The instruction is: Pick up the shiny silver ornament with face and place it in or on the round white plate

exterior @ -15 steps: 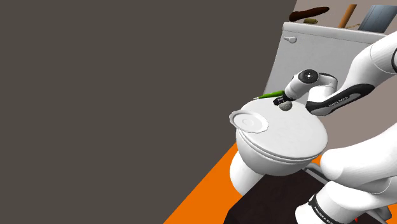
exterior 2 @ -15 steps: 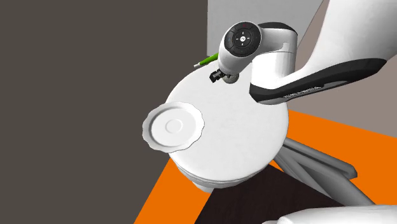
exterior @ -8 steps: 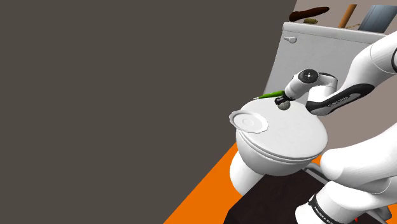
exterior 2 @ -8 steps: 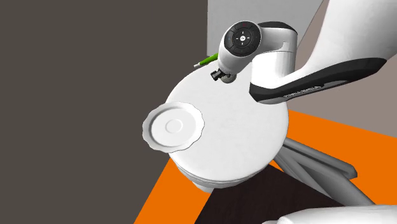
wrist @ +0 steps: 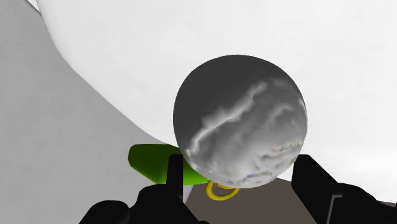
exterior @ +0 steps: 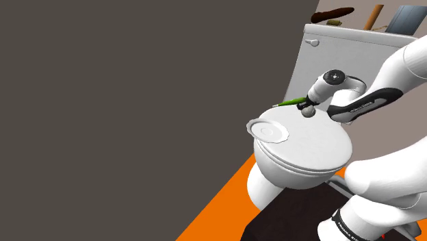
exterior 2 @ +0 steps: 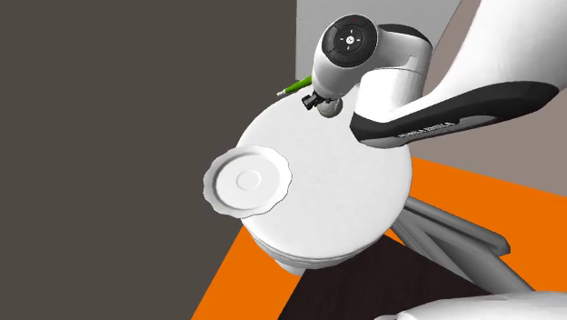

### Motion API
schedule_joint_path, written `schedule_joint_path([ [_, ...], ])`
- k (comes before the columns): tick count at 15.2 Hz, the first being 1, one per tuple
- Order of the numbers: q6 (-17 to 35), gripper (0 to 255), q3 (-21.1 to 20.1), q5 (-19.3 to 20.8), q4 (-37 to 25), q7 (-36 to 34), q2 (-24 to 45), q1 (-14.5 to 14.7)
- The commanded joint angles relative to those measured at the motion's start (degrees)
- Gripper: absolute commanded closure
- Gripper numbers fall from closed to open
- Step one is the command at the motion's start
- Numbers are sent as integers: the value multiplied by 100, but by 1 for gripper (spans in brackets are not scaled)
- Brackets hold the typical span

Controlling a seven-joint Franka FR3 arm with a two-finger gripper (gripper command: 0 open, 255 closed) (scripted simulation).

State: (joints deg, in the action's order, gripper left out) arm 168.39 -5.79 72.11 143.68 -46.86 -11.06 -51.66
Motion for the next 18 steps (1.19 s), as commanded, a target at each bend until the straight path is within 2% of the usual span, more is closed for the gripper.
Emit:
schedule_joint_path([
  [1, -53, 255, 64, -441, 24, 428, -121, 94],
  [6, -267, 255, 267, -1357, 43, 1321, -413, 401],
  [12, -618, 255, 509, -2187, -40, 2143, -715, 782],
  [13, -642, 255, 524, -2229, -49, 2185, -732, 805],
  [18, -1168, 255, 28, -2385, 436, 1709, -1428, 1116],
])
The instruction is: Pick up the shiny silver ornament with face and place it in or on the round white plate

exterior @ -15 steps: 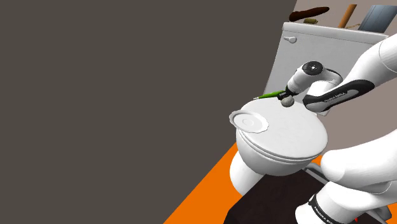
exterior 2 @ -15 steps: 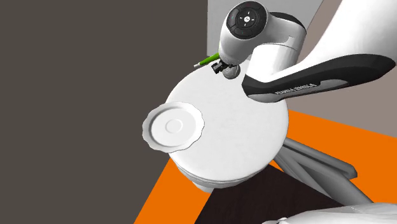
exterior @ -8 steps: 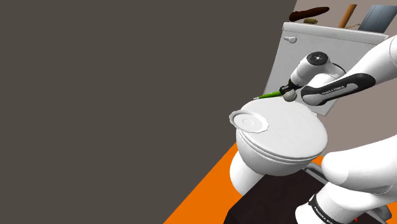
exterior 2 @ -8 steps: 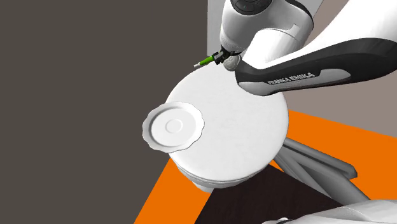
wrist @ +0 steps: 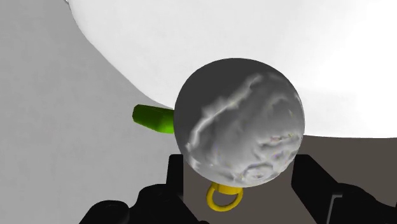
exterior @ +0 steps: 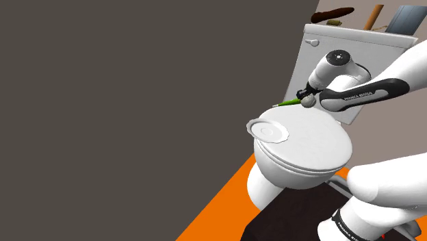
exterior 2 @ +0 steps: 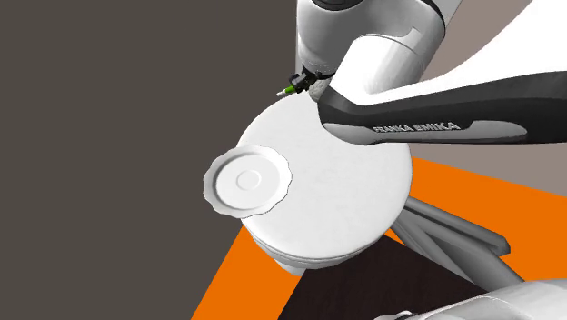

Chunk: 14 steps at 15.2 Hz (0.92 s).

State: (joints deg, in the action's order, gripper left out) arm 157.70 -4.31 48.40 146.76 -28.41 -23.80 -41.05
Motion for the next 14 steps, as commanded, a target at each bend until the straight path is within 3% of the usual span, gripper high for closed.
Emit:
schedule_joint_path([
  [1, -214, 255, -222, -75, 206, -219, -283, 133],
  [14, -1930, 255, -1723, -1193, 475, -1286, -1300, 1349],
])
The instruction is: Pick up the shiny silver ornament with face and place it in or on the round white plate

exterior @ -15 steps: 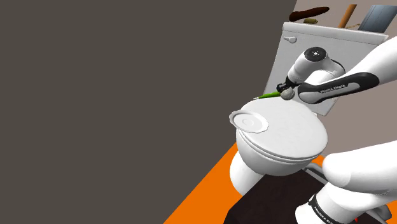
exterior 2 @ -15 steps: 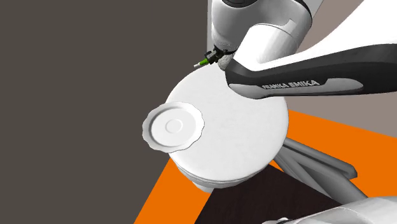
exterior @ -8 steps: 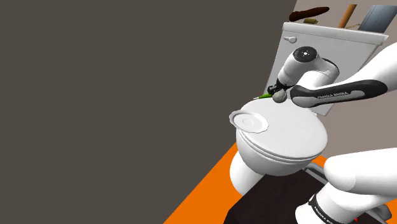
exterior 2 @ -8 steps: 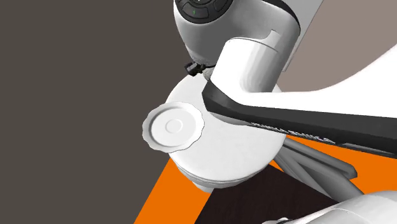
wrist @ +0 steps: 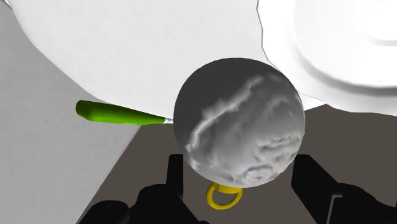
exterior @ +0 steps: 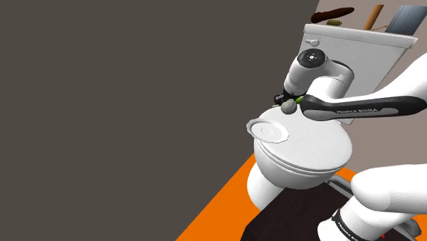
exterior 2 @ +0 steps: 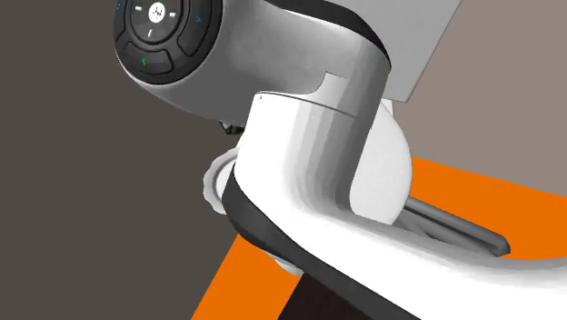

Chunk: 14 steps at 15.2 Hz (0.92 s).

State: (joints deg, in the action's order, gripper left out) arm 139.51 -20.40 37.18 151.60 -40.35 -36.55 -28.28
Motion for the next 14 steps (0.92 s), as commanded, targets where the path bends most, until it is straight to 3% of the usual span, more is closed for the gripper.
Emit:
schedule_joint_path([
  [1, -249, 255, -244, -158, -50, -182, -43, 155],
  [5, -862, 255, -857, -515, -339, -608, -8, 470],
  [14, -316, 255, -1156, -178, 62, -1216, 255, 230],
])
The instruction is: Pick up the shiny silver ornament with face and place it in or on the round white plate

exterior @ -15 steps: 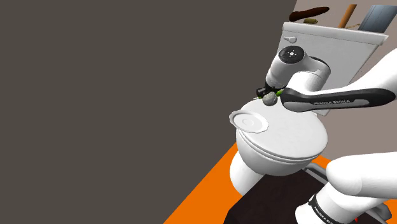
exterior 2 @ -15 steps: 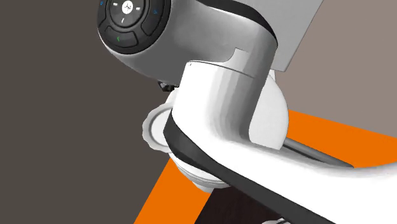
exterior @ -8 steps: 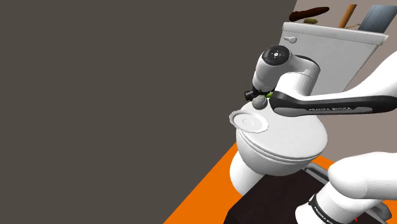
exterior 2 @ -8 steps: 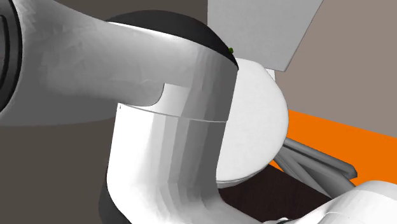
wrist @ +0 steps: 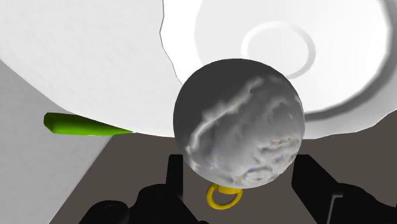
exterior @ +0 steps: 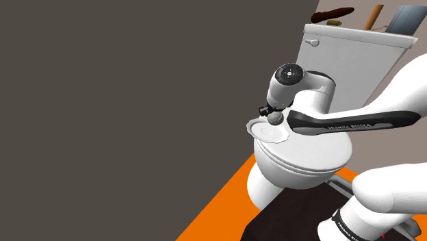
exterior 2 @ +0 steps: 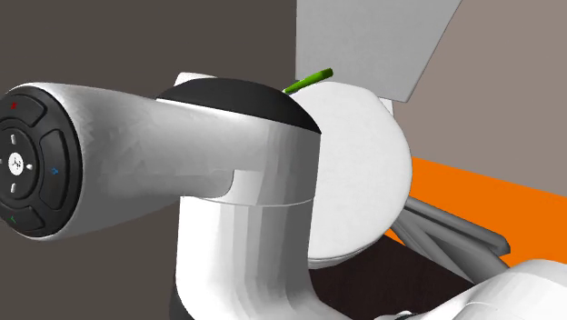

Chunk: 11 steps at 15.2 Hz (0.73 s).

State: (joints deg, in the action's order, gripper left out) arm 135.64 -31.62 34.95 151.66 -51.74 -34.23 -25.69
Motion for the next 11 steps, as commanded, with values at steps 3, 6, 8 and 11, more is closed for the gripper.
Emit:
schedule_joint_path([
  [3, 251, 255, -161, 193, 165, -311, 138, -143],
  [6, 427, 255, -303, 365, 259, -565, 267, -276],
  [8, 491, 255, -361, 435, 290, -665, 318, -332],
  [11, 491, 255, -361, 435, 290, -665, 318, -332],
])
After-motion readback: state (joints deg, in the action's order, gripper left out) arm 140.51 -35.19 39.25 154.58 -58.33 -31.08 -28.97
